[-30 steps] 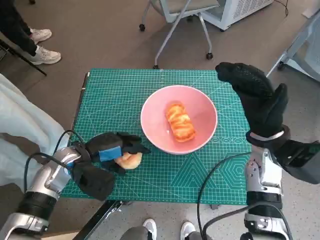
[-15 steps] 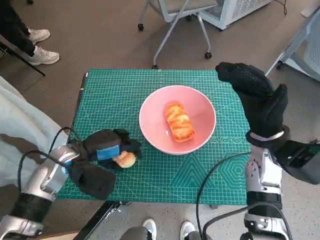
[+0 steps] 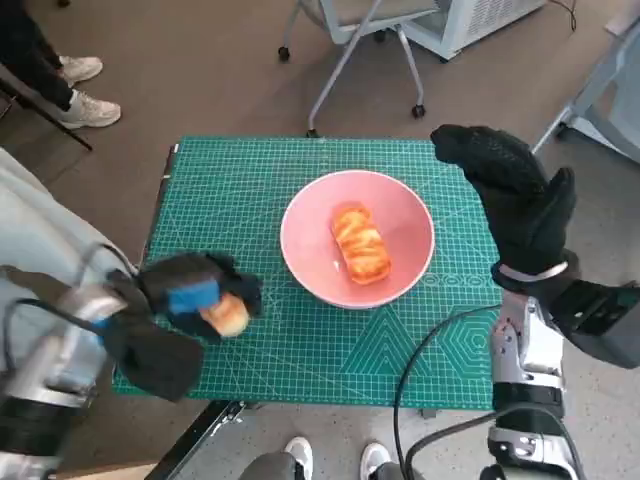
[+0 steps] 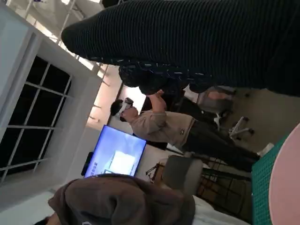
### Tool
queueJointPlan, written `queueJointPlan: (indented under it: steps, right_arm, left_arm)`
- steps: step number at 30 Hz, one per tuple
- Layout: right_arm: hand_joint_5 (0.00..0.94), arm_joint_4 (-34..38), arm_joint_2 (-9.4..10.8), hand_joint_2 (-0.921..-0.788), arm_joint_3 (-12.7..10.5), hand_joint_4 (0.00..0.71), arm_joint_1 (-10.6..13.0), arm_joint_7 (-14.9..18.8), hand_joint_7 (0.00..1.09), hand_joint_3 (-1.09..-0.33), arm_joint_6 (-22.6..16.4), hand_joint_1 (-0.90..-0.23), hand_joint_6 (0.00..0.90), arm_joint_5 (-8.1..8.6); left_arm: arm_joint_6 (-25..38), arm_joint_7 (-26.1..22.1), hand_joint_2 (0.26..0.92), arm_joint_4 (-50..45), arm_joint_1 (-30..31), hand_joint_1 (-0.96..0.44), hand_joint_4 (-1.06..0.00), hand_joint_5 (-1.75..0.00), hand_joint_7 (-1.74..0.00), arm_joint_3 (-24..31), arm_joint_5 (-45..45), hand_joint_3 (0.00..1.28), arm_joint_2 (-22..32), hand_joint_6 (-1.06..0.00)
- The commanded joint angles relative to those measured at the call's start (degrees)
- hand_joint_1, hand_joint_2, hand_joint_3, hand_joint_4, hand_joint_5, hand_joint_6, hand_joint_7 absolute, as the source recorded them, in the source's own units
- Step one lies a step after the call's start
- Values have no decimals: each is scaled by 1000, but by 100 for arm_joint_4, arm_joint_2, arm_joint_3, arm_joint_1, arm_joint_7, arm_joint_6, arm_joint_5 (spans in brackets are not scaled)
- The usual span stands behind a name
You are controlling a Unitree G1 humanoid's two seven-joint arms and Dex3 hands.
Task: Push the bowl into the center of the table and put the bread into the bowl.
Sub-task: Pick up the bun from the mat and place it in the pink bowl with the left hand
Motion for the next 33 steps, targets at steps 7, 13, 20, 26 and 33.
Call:
queueJointPlan:
  steps: [7, 13, 20, 26, 33]
  right_arm:
    - [0, 118, -13, -921, -5, 175, 25, 43, 558, -710, 39, -668, 17, -14]
    - [0, 181, -14, -921, -13, 175, 5, 72, 557, -710, 8, -664, 15, -10]
    - [0, 242, -34, -921, -43, 176, 1, 133, 553, -708, -28, -665, 11, 18]
    - [1, 292, -50, -921, -82, 177, 10, 191, 549, -705, -68, -666, 12, 46]
    - [1, 294, -63, -921, -142, 178, 50, 214, 543, -701, -116, -668, 18, 53]
  left_arm:
    - [356, 204, 890, -1052, -836, 4, -751, -1123, -1009, 471, -564, 44, -303, -753]
    - [236, 379, 899, -836, -1546, 3, -744, -1084, -1071, 133, -427, 36, -779, -738]
    - [-60, 481, 916, 98, -2549, 3, -718, -1083, -1130, -541, -31, 26, -1461, -709]
    - [-449, 788, 919, 1338, -3168, 3, -707, -1063, -1158, -1012, 388, 26, -2006, -708]
    - [-818, 1183, 916, 2699, -3565, 3, -746, -1204, -943, -1444, 869, 16, -2412, -736]
